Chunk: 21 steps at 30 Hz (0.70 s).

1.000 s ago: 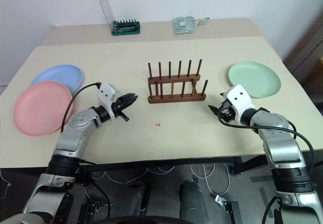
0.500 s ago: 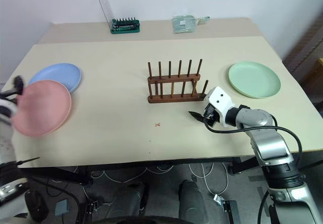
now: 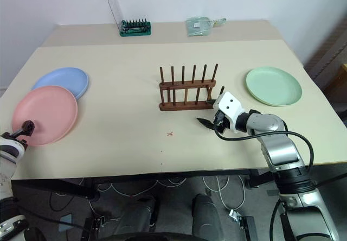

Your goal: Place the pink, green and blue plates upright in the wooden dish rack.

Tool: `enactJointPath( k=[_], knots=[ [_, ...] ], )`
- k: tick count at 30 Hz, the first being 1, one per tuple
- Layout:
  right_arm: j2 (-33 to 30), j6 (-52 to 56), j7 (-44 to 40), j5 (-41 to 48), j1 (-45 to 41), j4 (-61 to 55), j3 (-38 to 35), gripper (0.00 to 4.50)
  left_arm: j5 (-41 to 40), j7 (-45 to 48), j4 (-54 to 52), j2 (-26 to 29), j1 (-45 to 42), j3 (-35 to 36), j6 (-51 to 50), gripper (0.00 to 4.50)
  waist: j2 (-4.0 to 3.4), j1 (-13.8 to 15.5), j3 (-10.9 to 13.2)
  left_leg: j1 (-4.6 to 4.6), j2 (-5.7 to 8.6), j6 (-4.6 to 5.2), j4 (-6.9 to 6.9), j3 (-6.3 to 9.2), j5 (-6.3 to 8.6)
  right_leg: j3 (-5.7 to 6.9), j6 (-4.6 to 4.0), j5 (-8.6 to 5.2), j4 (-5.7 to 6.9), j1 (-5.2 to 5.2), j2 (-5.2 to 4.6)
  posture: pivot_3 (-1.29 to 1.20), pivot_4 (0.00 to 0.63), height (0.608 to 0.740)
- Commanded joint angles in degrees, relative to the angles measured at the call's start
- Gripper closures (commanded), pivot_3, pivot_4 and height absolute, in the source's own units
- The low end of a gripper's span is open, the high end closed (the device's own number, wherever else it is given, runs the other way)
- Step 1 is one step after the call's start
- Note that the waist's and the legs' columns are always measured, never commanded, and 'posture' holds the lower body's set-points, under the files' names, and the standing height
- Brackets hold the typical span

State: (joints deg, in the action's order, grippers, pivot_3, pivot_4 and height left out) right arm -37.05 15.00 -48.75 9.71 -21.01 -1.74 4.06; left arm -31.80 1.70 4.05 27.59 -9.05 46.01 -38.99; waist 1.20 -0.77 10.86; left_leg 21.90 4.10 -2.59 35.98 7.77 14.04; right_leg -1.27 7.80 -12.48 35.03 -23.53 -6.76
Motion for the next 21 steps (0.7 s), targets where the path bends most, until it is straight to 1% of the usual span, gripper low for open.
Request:
enactJointPath(
  k=[1,4,8,11,15,17,19,21],
  knots=[
    [0.11,-0.77,0.62,0.19,0.71,-2.02,-1.22,0.78,-0.81,0.01,1.21,-0.16,-0.35,0.48,0.63,0.95,0.0,0.02,0.0,0.0,0.0,0.0,0.0,0.0,0.0,0.0,0.0,0.0,0.0,0.0,0.0,0.0,0.15,0.74],
    [-0.04,-0.57,1.1,0.27,1.67,-2.89,-1.5,0.78,-0.43,0.16,2.21,-0.51,-0.3,-0.11,1.4,2.38,0.0,0.05,0.0,0.0,0.0,0.0,0.0,0.0,0.0,0.0,0.0,0.0,0.0,0.0,0.0,0.0,0.15,0.74],
    [-0.34,-0.41,1.66,0.38,2.56,-3.67,-1.89,0.78,-0.3,0.6,3.1,-0.45,-0.71,-0.58,2.61,4.44,-0.03,0.2,-0.02,0.0,0.01,0.0,0.01,-0.01,0.0,-0.01,-0.01,0.0,-0.01,0.01,-0.01,0.0,0.15,0.74],
    [-0.61,-0.14,1.71,0.67,2.94,-4.23,-2.19,0.78,-1.64,2.63,2.71,-1.25,-0.98,-0.26,5.37,4.48,-0.09,0.13,-0.05,-0.02,0.01,0.0,0.01,-0.03,0.0,-0.02,-0.01,0.0,-0.01,0.03,-0.03,0.0,0.15,0.74],
    [-1.54,0.23,1.15,1.01,3.31,-5.02,-3.11,0.78,-5.93,5.13,-0.6,-3.35,-1.79,0.55,7.68,4.48,-0.08,0.2,-0.05,0.0,0.0,0.0,0.0,-0.02,0.0,-0.01,-0.01,0.0,-0.02,0.03,-0.03,0.0,0.15,0.74],
    [-2.47,0.31,0.64,0.89,3.3,-5.76,-3.43,0.78,-6.34,5.83,-2.33,-3.59,-1.45,-0.69,8.0,4.48,-0.05,0.17,-0.03,0.02,0.0,0.0,0.02,-0.01,0.0,-0.01,-0.01,0.0,-0.03,0.03,-0.03,0.0,0.15,0.74],
    [-3.99,0.24,0.04,0.95,2.5,-7.2,-4.24,0.78,-6.75,7.06,-6.31,-3.59,-1.5,-2.94,8.26,4.48,-0.03,0.23,-0.01,0.08,0.01,-0.01,0.04,-0.02,0.0,-0.01,-0.01,-0.01,-0.04,-0.01,-0.03,0.0,0.15,0.74],
    [-5.18,2.8,-1.02,2.97,0.77,-8.68,-5.24,0.78,-7.58,6.97,-9.66,-3.48,-2.89,-4.48,8.06,4.48,-0.02,0.18,-0.01,0.17,0.01,-0.01,0.09,0.0,0.0,0.0,-0.01,0.0,-0.06,-0.05,-0.03,0.0,0.15,0.74]
  ],
)
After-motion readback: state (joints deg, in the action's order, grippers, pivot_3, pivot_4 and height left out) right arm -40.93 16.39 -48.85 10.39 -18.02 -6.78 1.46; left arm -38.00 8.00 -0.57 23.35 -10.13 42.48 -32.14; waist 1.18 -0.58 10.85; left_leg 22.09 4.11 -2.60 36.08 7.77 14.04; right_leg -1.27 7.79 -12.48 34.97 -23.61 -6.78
